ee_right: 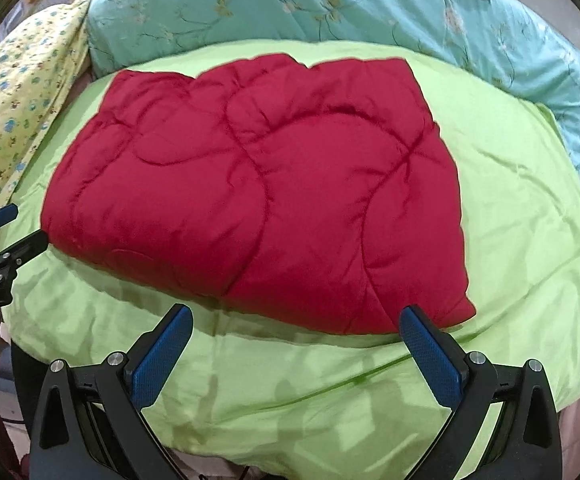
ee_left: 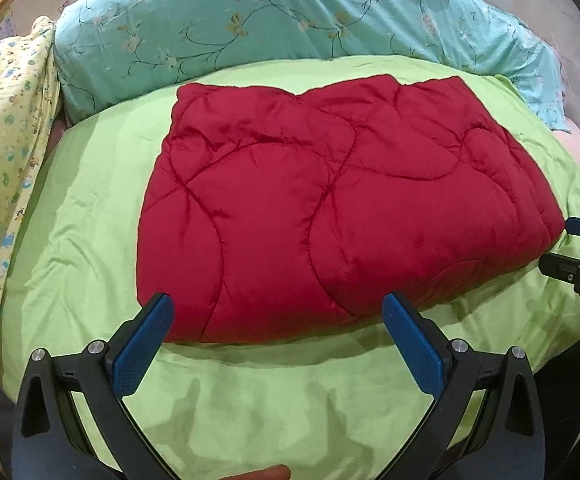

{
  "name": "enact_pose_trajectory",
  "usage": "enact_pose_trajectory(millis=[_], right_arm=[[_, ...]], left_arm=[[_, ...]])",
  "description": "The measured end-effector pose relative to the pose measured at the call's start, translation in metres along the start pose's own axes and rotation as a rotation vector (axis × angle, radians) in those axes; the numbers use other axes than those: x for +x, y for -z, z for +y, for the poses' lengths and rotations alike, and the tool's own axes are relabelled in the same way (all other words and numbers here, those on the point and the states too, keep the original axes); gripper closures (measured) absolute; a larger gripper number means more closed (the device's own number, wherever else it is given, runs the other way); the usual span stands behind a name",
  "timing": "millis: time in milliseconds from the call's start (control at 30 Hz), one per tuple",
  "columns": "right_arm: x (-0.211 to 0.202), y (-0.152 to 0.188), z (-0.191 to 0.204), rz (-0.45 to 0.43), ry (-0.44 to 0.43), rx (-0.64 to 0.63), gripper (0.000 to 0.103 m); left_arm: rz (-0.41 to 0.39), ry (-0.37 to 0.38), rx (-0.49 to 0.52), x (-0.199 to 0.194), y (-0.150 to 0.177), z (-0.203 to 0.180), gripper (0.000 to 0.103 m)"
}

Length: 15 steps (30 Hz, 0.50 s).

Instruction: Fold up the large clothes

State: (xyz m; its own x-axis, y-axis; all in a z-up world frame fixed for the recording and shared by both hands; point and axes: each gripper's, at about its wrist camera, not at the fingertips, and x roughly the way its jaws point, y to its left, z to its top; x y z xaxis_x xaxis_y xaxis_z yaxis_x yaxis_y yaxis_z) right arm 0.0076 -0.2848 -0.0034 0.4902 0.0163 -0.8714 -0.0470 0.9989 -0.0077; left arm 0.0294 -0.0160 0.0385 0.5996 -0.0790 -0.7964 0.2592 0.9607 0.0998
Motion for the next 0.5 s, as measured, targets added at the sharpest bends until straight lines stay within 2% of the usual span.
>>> enact_pose_trajectory(millis=[200,500], right_arm=[[0.006,-0.011,-0.002,-0.004,0.018,0.002,0.000],[0.007,-0.026,-0.001,-0.012,0.028,-0.025,0.000]], left_arm=[[0.028,-0.030,-0.004,0.019,-0.009,-0.001,0.000],[0.017,-0.048,0.008,0.020,-0.021,-0.005,0.000]])
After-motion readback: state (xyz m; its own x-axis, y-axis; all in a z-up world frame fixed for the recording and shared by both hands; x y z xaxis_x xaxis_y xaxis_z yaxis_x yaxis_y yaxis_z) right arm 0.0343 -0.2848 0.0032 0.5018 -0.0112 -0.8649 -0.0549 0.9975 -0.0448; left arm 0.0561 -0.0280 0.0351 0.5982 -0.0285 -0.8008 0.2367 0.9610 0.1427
